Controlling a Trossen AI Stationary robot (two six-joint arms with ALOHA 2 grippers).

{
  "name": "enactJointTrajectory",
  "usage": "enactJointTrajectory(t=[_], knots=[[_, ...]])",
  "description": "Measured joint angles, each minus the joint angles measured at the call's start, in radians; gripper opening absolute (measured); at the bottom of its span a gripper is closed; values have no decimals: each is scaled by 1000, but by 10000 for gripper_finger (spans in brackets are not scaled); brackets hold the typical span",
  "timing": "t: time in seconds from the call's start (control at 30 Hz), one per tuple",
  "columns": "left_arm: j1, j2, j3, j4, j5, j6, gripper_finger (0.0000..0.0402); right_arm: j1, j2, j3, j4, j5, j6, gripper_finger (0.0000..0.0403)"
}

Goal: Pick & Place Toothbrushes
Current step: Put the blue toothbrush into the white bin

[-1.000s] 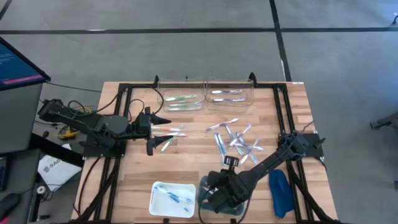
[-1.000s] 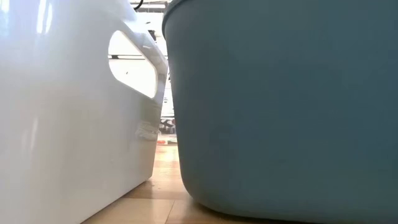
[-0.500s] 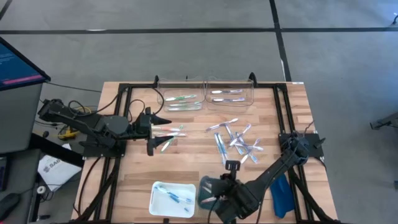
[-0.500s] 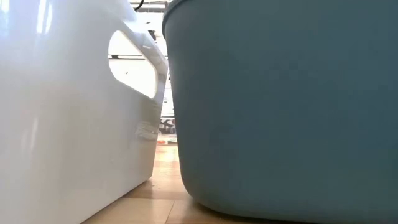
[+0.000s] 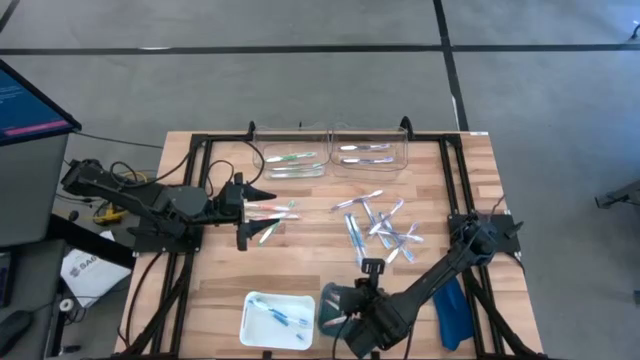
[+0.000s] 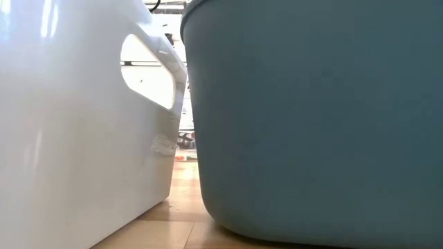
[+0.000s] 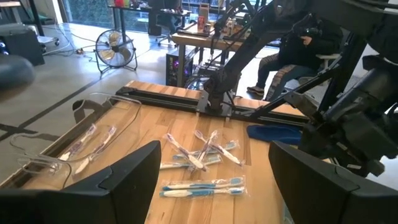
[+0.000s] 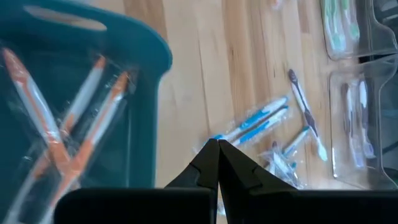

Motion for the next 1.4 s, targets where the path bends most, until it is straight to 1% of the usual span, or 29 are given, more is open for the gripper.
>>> enactJointTrajectory(t=[0.07,0.13,0.2,0.3,0.4,0.47,0.6,0.67,0.73,0.8,0.93,0.97,1.07,1.17,1.27,1.33,1.4], knots=[[0,0,0,0,0,0,292,6,-4,-17,-10,2,6,0],[0,0,0,0,0,0,292,18,-39,-59,-28,17,40,0],[0,0,0,2,1,0,292,25,-100,-106,-20,49,89,0],[0,0,0,5,1,0,292,42,-216,-225,6,89,184,0],[0,0,0,6,1,3,292,53,-350,-370,102,120,255,0],[0,0,0,6,1,3,292,55,-441,-469,201,124,270,0],[0,0,0,9,1,8,292,41,-589,-675,414,126,260,0],[1,0,0,13,1,10,292,20,-645,-757,482,130,236,0],[7,0,0,13,1,13,292,-10,-688,-813,514,131,201,0],[18,11,0,20,0,16,292,-45,-724,-837,512,165,175,0],[52,43,1,48,0,44,292,-99,-799,-845,539,382,125,0],[62,56,1,59,-1,62,292,-108,-815,-845,551,413,101,0],[95,106,1,109,0,98,292,-123,-848,-846,564,425,43,0],[128,172,1,151,0,109,292,-124,-867,-879,550,431,-2,0],[163,246,0,198,0,109,292,-159,-879,-898,538,463,7,0],[184,291,1,216,1,107,292,-189,-880,-902,535,467,23,0],[202,336,1,230,23,83,292,-212,-879,-902,536,466,25,0]])
